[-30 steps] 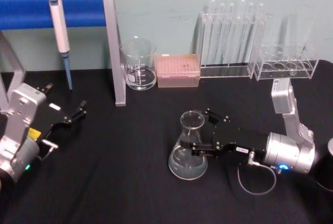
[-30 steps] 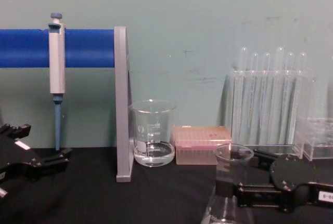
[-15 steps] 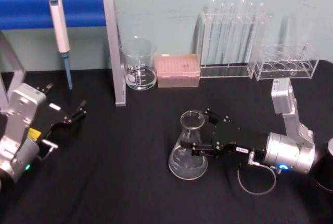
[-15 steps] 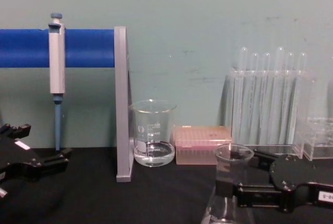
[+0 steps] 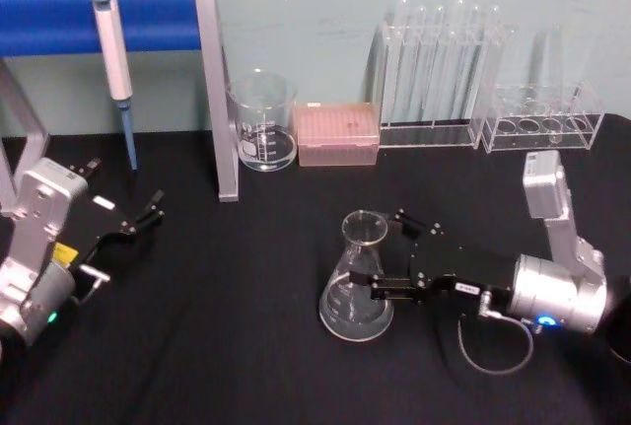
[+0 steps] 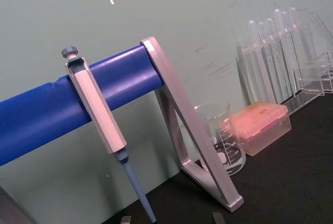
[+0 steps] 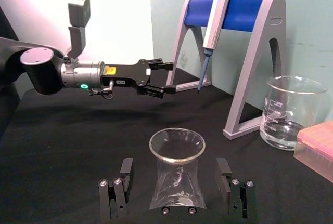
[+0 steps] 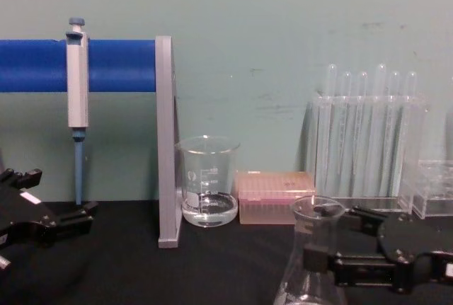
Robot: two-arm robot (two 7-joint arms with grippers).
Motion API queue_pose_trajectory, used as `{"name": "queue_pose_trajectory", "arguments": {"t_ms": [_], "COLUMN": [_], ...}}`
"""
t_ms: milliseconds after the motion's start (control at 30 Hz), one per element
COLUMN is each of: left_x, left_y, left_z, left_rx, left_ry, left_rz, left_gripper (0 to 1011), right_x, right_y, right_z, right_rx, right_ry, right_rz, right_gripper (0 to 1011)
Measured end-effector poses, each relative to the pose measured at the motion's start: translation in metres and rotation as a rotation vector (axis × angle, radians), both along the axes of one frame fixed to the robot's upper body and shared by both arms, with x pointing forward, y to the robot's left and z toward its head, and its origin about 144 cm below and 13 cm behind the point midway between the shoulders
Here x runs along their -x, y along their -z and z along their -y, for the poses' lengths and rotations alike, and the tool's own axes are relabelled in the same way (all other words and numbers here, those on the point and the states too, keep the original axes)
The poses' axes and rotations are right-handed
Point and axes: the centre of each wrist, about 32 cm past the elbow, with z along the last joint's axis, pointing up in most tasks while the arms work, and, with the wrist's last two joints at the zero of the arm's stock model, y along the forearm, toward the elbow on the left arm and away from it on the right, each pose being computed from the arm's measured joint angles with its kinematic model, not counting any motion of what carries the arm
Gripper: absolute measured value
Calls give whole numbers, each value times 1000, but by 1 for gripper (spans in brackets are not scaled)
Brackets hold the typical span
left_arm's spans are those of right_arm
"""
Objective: Grasp the erlenmeyer flask with one hand, shake it three times, then place it back.
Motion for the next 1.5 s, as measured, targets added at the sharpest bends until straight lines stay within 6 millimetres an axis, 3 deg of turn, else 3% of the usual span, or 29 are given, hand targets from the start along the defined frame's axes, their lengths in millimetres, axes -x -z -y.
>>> {"name": "queue_pose_trajectory", "arguments": {"t_ms": [433, 767, 1067, 1500], "left_x": [0, 0, 0, 0], "left_y": [0, 0, 0, 0], "left_z": [0, 0, 0, 0], "left_rx": [0, 0, 0, 0], "left_ry": [0, 0, 0, 0], "left_rz": [0, 0, 0, 0], "left_gripper": [1001, 1001, 1001, 1001], "right_x": [22, 35, 29, 15], "right_y": [-13, -25, -29, -27], "right_z": [33, 60, 51, 17], "right_rx": [44, 93, 52, -74], "right_ry": [25, 209, 374, 517], "right_rz": [-30, 17, 87, 174], "right_gripper": [1003, 1003, 1003, 1002]}}
